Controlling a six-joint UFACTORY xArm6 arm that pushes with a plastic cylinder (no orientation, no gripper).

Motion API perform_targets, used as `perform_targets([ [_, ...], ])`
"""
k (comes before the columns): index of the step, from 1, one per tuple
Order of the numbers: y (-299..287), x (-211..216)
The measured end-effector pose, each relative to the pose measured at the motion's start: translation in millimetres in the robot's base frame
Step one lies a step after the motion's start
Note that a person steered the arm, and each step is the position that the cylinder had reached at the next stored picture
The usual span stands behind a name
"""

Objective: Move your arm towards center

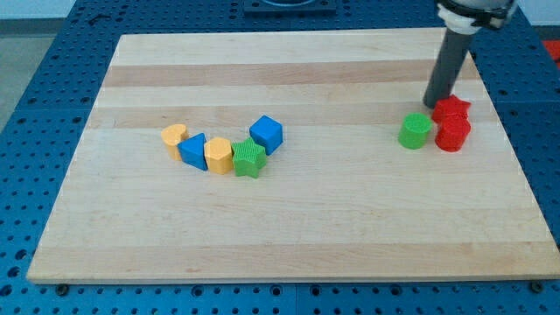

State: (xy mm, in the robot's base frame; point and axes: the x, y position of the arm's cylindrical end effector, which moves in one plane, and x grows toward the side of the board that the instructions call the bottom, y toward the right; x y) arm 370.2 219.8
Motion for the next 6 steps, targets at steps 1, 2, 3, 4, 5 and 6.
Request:
perform_targets([
  [1,17,0],
  [2,9,-9],
  [3,-16,-25],
  [4,-32,-37],
  [5,-32,-38],
  [6,-30,-38],
])
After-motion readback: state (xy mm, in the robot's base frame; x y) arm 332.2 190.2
